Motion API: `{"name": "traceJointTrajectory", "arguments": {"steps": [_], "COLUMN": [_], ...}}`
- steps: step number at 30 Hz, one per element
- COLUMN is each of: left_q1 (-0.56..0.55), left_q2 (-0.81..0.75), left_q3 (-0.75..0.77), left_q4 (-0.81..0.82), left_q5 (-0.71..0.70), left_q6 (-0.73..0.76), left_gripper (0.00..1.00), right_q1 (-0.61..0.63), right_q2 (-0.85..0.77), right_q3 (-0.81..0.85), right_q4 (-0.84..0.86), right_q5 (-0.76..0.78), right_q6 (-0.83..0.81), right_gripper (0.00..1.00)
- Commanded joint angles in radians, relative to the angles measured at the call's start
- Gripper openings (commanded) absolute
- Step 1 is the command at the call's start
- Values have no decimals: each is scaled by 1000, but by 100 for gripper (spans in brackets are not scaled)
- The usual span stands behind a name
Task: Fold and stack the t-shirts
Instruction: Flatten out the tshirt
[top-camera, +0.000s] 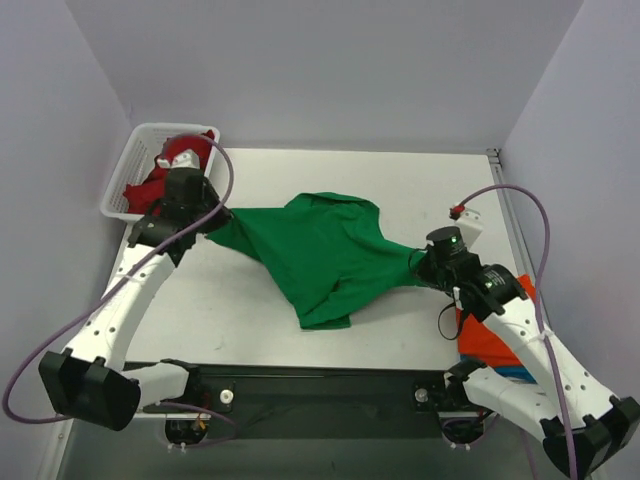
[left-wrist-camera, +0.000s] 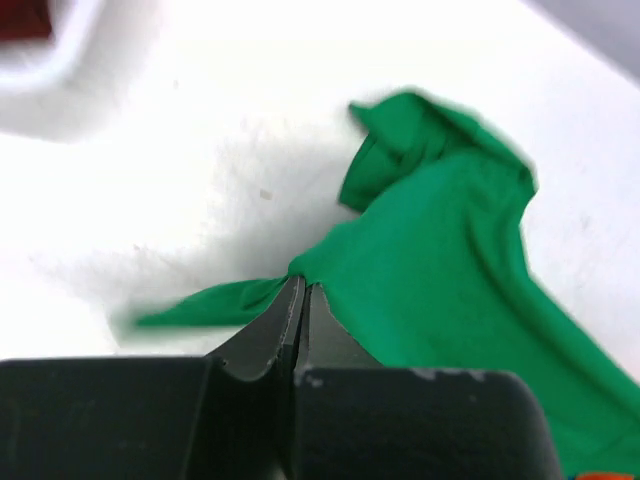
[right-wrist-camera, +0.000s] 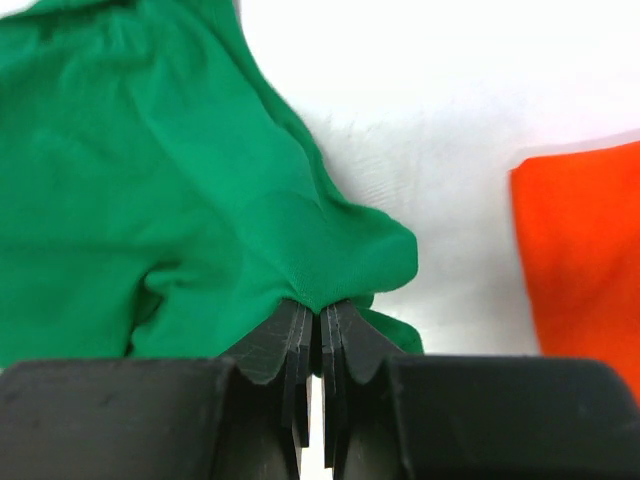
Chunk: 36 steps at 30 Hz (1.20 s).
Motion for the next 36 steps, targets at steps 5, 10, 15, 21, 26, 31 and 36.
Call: {"name": "traceJointTrajectory", "arguments": {"steps": [5,10,15,21,26,31,36], "left_q1": [86,114,154,201,195,157,64], "left_q2": [-81,-89,18,323,614,958,788], "left_q3": [262,478,718,985,1116,1295,1055], "left_q4": [-150,-195,-231,-238,-233,-362,-275], "left_q5": [45,78,111,291,397,407,306], "left_q6": [111,130,140,110,85,105,142], "left_gripper": [0,0,0,0,0,33,57], "right_q1": [-49,-51,-51,-51,-152,-369,-416], "right_q2": [-112,-166,-161,-48,111,354,509], "right_q3": [229,367,511,577,524,438,369], "right_q4": [-209,-273,-301,-292,-224,-122,-43], "right_q5": [86,103,121,190,95,-161,-256], "right_q6": [-86,-117,-142,-172,-186,-146,-158], "right_gripper": [0,0,0,0,0,0,0]}}
